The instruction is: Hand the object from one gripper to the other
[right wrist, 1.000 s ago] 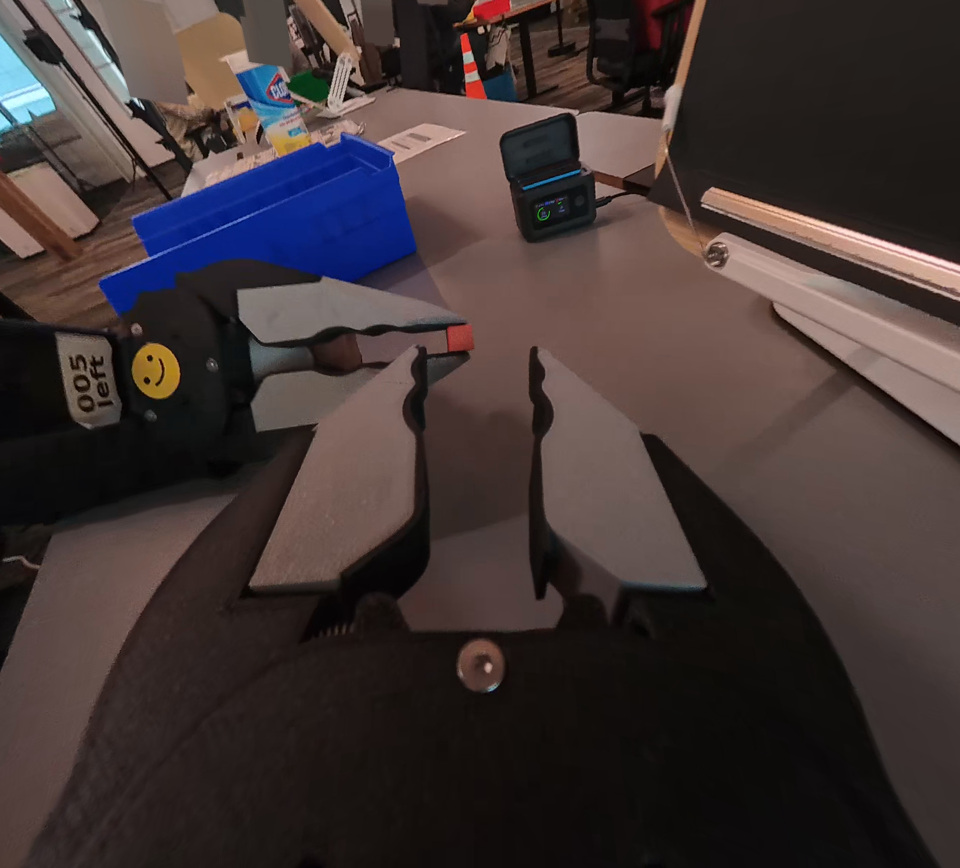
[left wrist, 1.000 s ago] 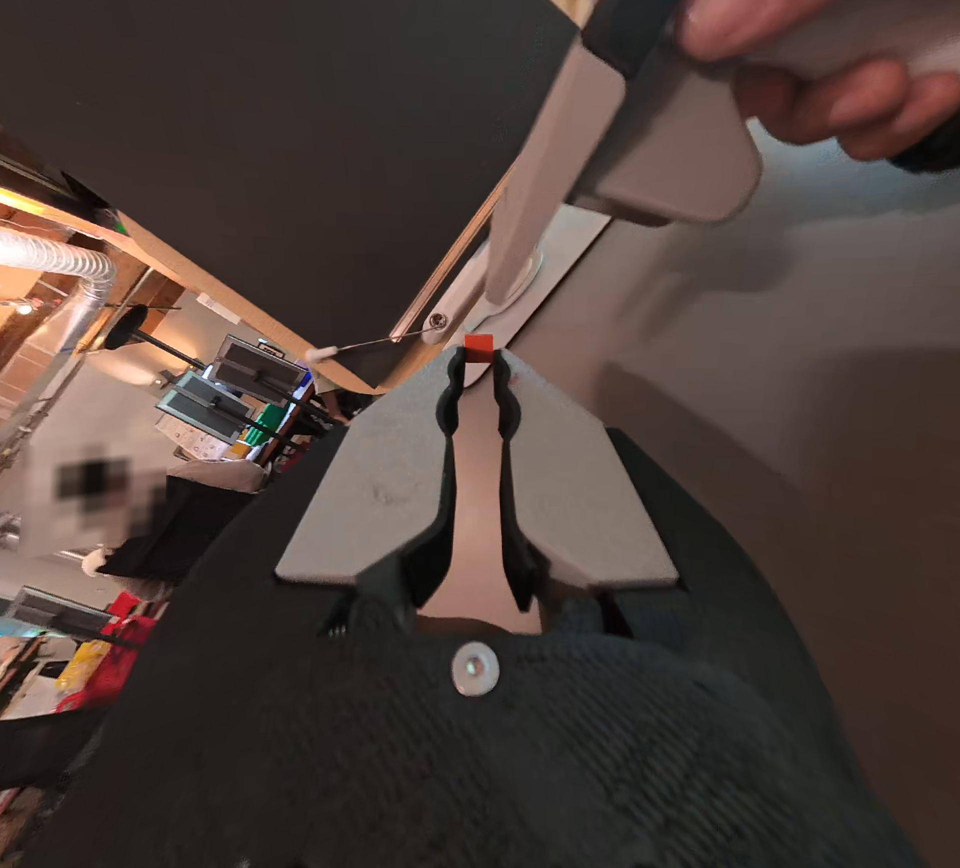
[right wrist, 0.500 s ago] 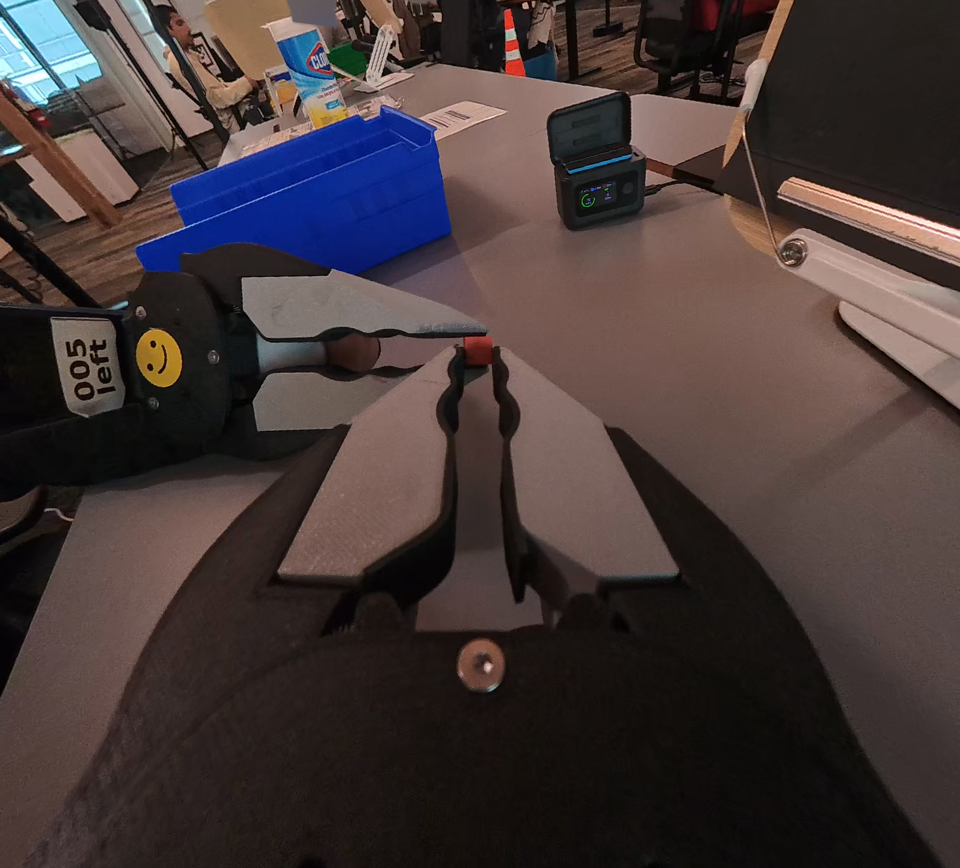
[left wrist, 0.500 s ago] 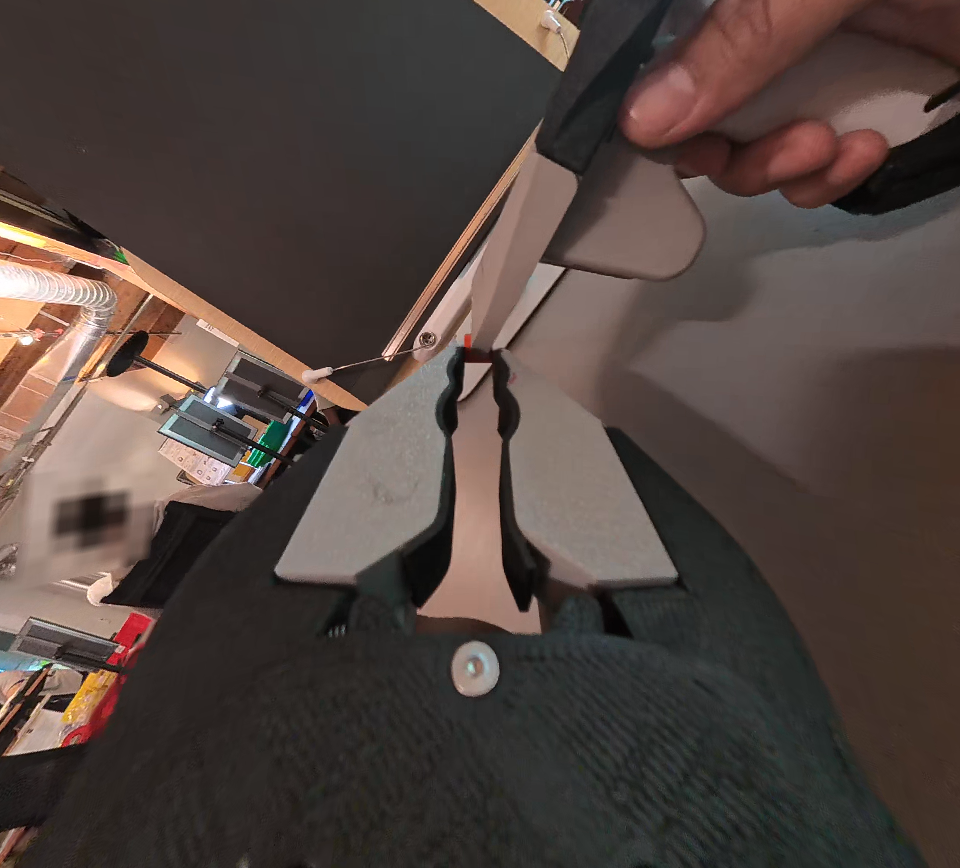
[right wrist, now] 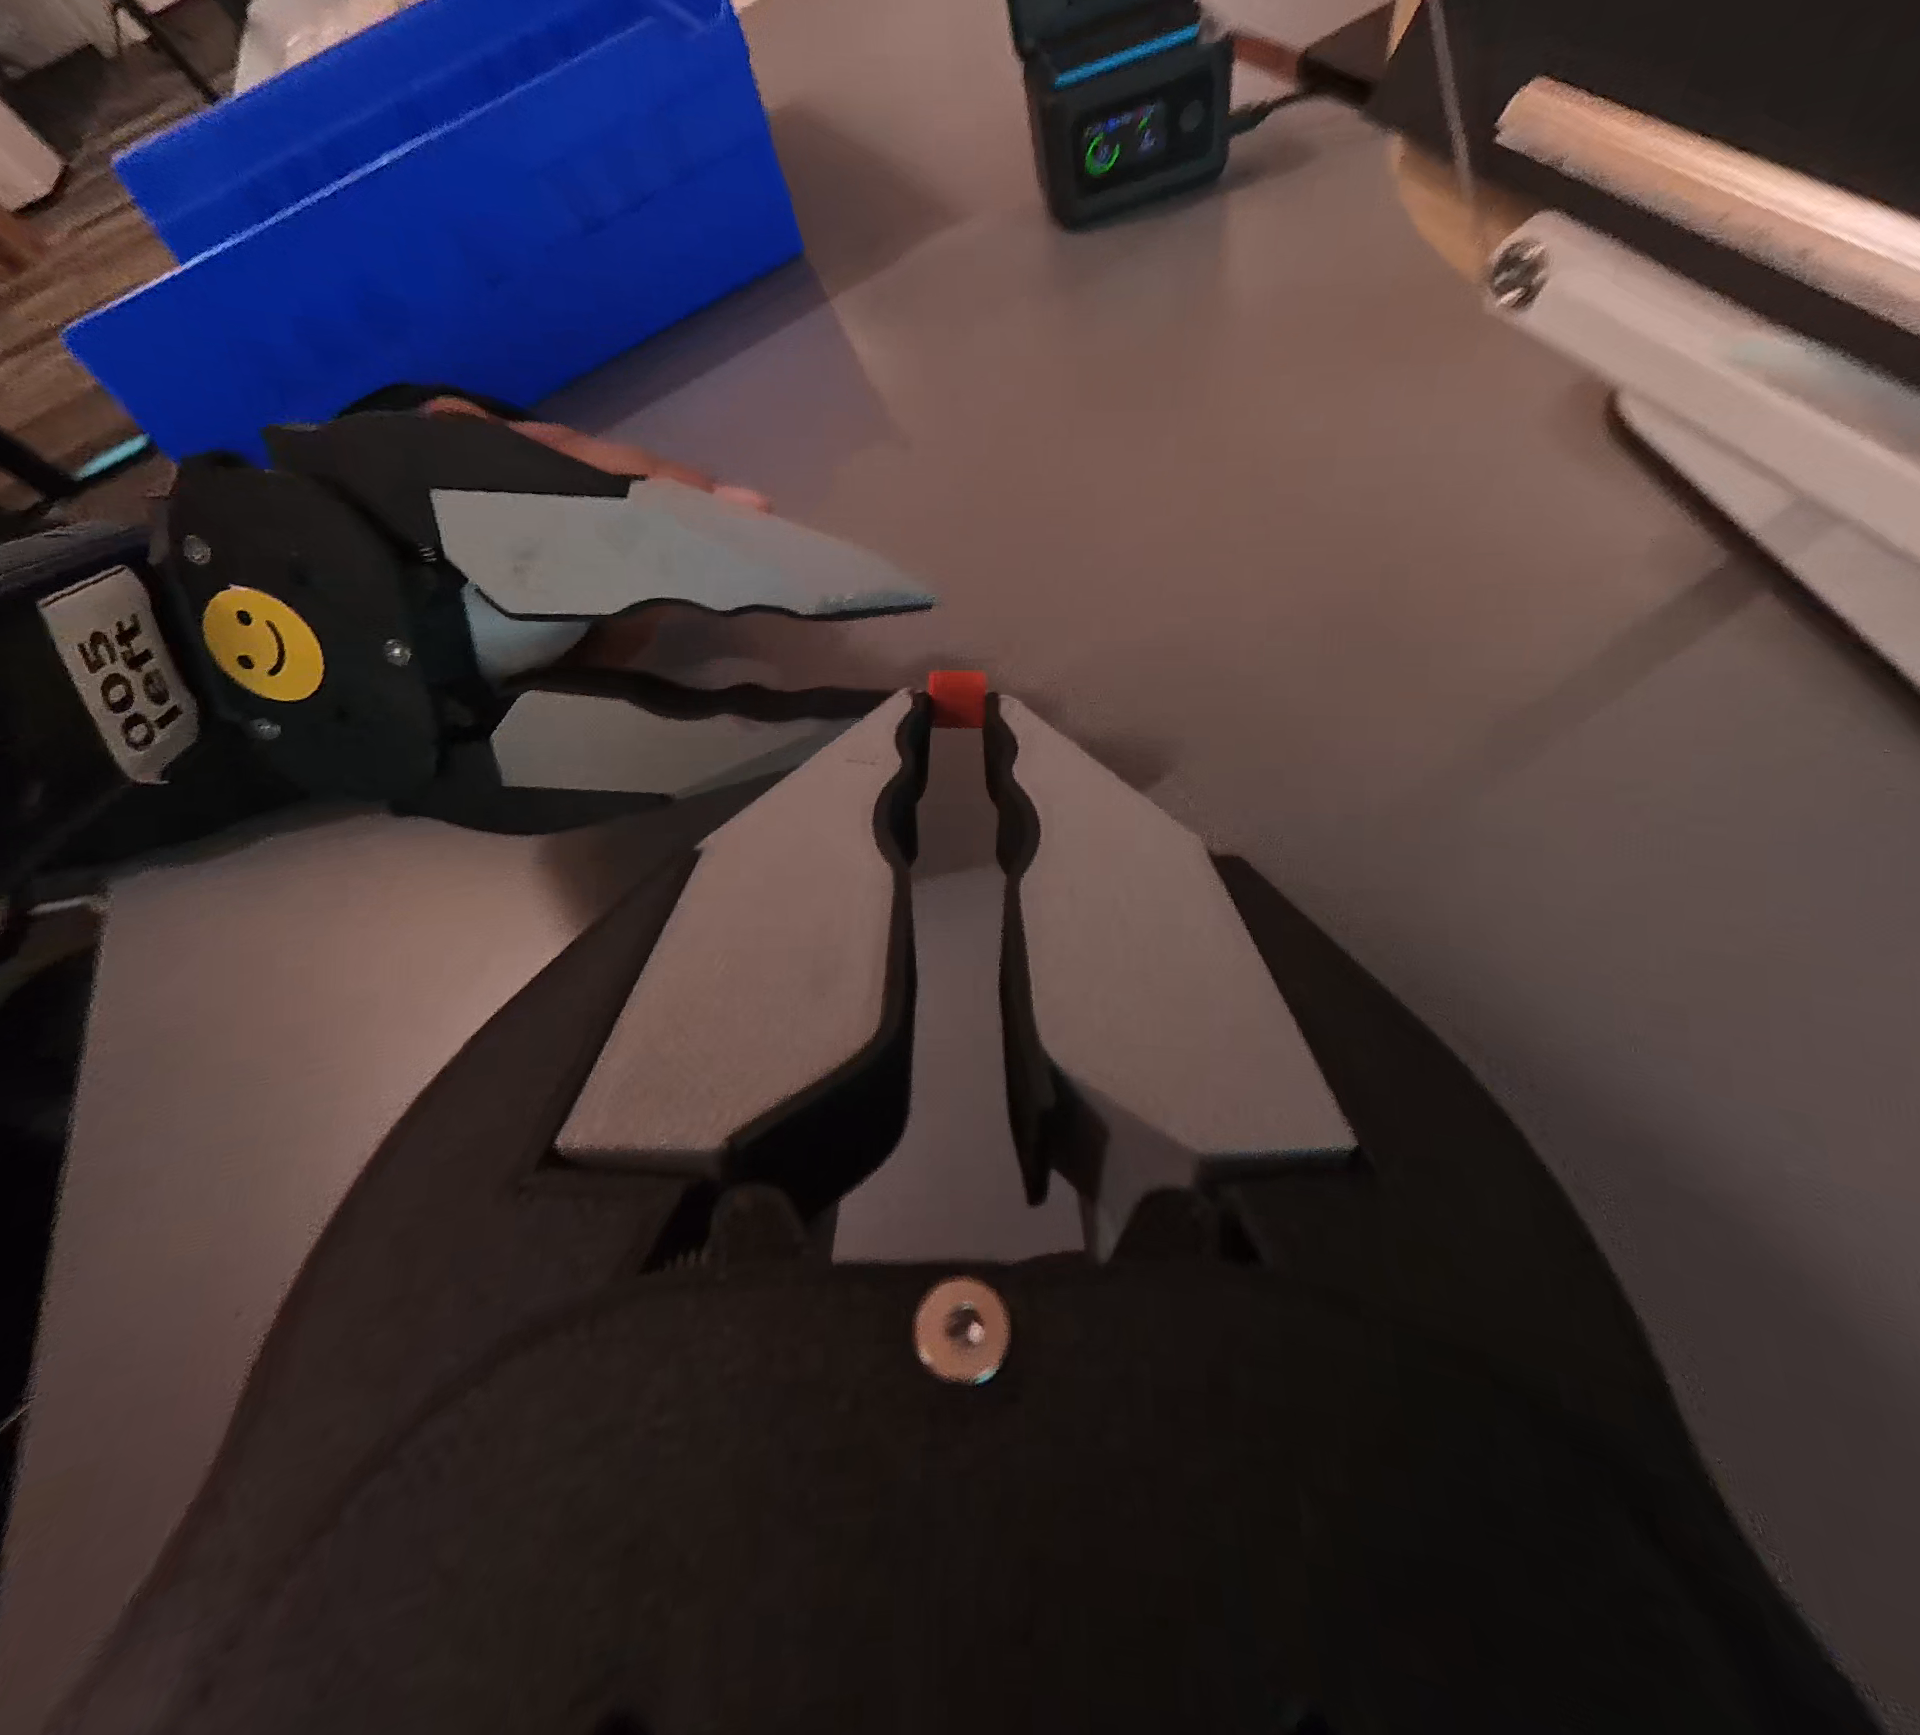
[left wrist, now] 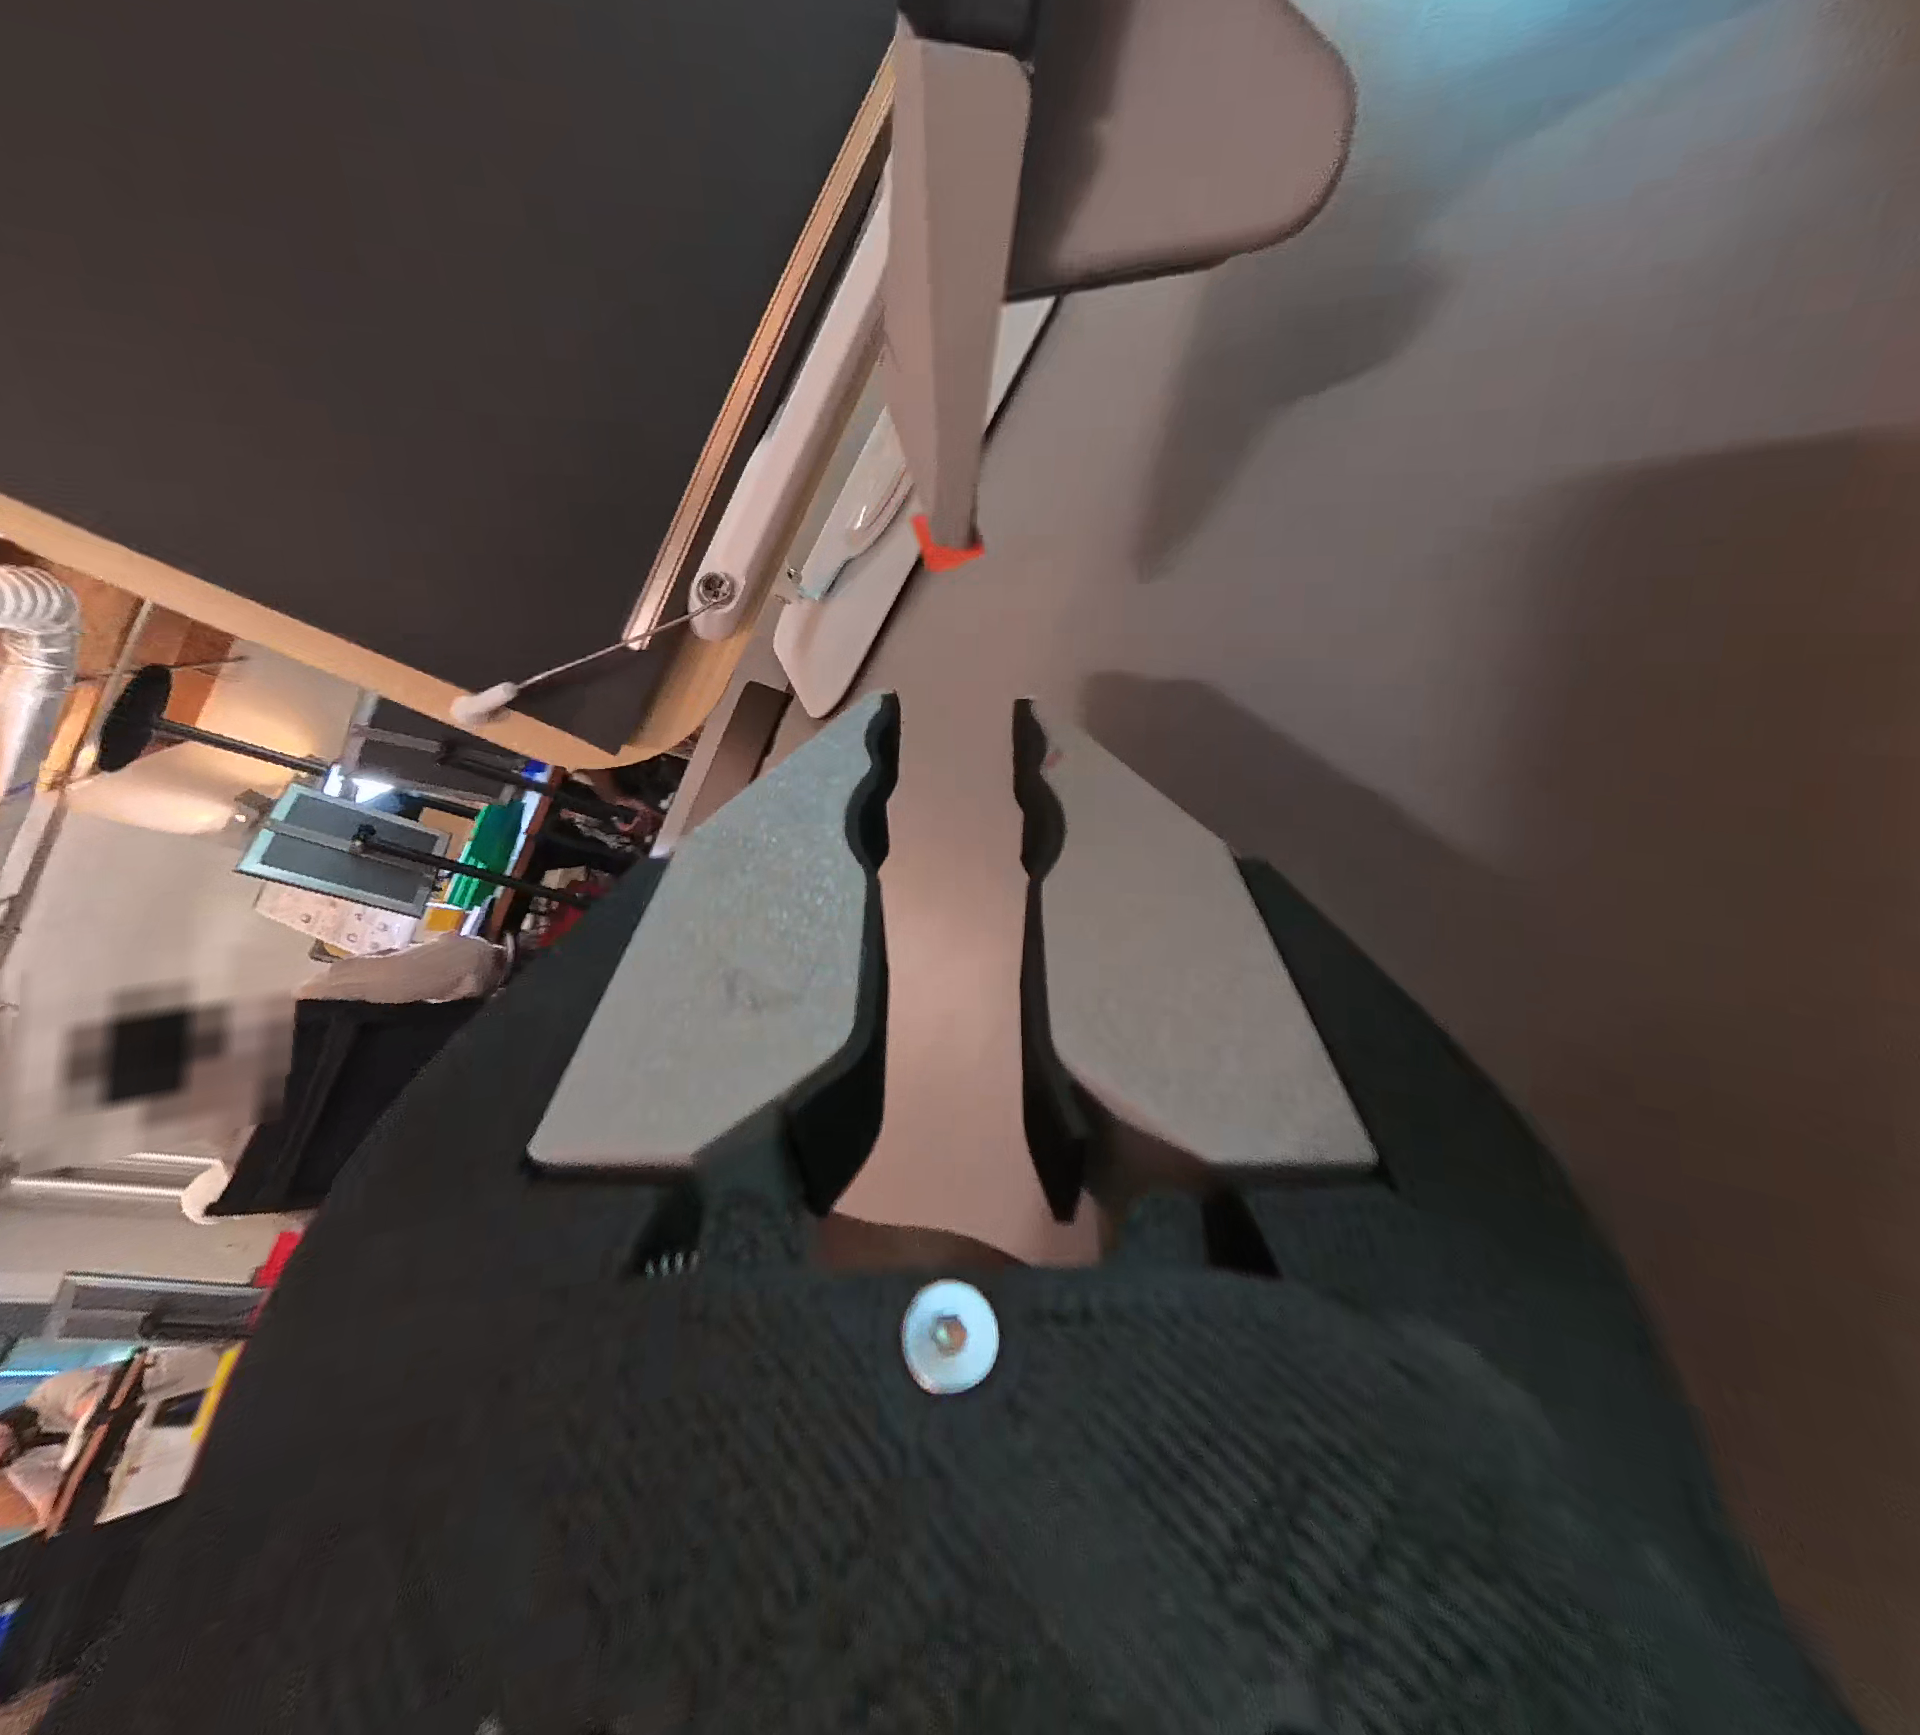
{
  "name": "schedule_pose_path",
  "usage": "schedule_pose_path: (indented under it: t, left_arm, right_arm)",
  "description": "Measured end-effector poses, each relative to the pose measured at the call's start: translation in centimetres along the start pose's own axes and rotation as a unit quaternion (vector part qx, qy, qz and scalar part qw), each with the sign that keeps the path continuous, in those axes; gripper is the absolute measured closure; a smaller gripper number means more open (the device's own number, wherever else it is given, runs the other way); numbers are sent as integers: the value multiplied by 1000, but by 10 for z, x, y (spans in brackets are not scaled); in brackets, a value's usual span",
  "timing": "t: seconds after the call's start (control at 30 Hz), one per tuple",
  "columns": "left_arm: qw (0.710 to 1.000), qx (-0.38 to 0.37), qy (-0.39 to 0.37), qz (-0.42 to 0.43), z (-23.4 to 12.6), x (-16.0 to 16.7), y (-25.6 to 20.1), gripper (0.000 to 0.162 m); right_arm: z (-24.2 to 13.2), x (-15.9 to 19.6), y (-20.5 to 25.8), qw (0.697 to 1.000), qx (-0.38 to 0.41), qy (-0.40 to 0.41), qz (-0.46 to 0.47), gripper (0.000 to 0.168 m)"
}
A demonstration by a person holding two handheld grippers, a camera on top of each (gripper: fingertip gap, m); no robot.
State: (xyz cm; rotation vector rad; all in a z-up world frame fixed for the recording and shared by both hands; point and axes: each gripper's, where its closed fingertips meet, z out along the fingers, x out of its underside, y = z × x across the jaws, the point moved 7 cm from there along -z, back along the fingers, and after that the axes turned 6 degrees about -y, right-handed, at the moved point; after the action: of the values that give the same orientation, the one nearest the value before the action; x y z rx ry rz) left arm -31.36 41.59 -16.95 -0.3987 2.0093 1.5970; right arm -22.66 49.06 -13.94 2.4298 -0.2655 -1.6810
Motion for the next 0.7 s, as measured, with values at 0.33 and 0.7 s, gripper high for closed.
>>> schedule_pose_path:
  t: [0.33,0.7]
  left_arm:
    - [988,67,-110,80,-16,-21,-23,137]
    - [979,99,-154,90,-25,-30,-29,150]
  right_arm:
    - [-7,19,18,989,-95,112,8,162]
    - [-12,24,25,978,-161,126,49,162]
